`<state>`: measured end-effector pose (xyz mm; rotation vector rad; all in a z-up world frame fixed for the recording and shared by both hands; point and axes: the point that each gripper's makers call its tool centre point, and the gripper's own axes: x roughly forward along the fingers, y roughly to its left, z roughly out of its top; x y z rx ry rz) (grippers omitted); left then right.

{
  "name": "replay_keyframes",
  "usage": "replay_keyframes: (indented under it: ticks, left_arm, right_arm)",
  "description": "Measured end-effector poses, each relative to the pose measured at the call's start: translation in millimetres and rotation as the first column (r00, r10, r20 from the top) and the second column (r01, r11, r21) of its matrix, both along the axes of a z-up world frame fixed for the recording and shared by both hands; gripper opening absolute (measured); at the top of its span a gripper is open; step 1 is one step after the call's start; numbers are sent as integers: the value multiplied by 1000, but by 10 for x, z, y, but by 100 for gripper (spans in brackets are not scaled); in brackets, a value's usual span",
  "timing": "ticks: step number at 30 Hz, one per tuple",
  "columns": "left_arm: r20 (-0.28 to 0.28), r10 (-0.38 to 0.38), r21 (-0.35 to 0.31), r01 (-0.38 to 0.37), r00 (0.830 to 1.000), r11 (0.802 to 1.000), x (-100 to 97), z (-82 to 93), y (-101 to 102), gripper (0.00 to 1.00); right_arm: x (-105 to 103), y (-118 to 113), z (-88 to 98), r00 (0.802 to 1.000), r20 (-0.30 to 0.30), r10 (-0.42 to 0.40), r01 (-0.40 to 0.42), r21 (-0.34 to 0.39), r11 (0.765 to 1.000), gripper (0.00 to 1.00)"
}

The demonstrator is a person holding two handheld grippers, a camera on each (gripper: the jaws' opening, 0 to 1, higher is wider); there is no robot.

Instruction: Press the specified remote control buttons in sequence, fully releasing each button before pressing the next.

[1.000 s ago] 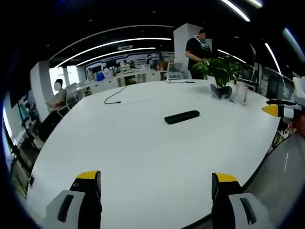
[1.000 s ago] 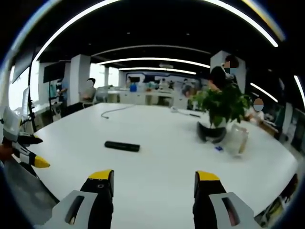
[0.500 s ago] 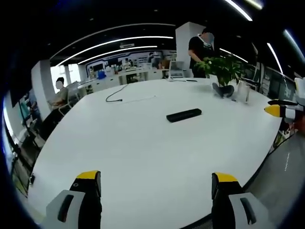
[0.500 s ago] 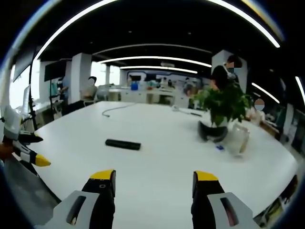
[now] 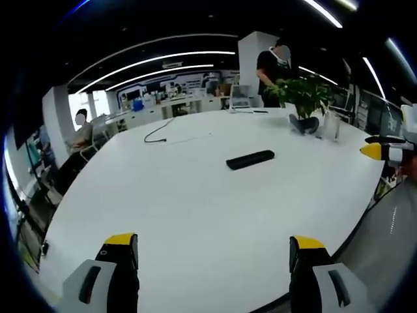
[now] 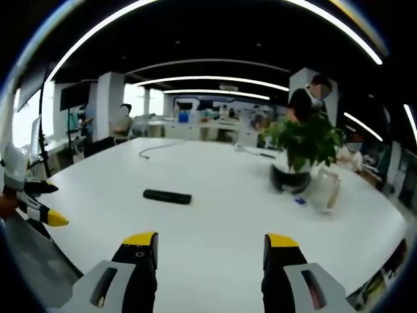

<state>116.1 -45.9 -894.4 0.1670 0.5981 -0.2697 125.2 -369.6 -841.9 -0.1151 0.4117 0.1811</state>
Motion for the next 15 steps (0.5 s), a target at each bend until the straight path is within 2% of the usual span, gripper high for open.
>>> replay_keyframes:
  ticks: [8,15]
  left_arm:
    - [15,-41,16,41,999,999,14,44,-61,100]
    - [-42,-163,42,165,986,985,46,57,-217,92]
  right_arm:
    - [0,8,-11,1000,-5,3,-3,-3,1000,64]
    - [0,39,-15,1000,-9,18,-18,-3,1000,64]
